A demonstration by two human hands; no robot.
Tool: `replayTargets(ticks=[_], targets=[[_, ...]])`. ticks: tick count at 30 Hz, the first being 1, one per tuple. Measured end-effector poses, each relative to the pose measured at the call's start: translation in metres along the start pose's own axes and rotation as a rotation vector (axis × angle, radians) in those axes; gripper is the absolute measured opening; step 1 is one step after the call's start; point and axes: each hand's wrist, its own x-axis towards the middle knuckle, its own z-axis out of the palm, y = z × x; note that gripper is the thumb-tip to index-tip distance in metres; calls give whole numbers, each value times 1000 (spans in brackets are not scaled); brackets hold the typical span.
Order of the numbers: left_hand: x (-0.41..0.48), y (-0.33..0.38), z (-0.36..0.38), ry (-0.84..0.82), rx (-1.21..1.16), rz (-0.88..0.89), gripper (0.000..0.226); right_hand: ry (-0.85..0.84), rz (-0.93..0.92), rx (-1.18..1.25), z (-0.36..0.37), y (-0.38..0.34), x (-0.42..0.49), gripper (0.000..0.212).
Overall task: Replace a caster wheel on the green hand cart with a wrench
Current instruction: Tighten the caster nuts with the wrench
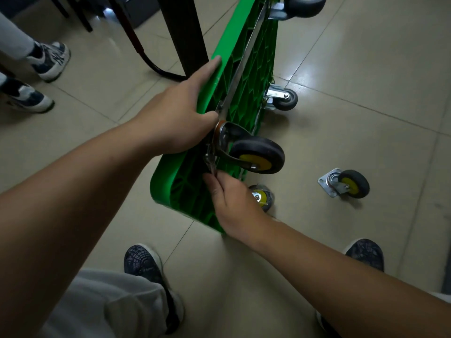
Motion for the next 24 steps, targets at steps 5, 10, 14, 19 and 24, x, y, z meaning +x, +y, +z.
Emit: replayTargets(ticks=[5,10,14,19,24], targets=[[1,0,1,0,2,-6,87,-120,205,216,-5,-34,-13,49],[0,2,1,-3,6,-3,87,-307,431,668,-35,-90,-25,52],[-3,4,-1,-37,-41,0,87,-138,353,640,-45,-101,-47,53],[-3,3,-4,-47,-73,1,87,256,24,-125,-45,-44,-73,48],[-2,5,-3,-37,-64,3,87,299,-107,-203,-20,6,-41,31]])
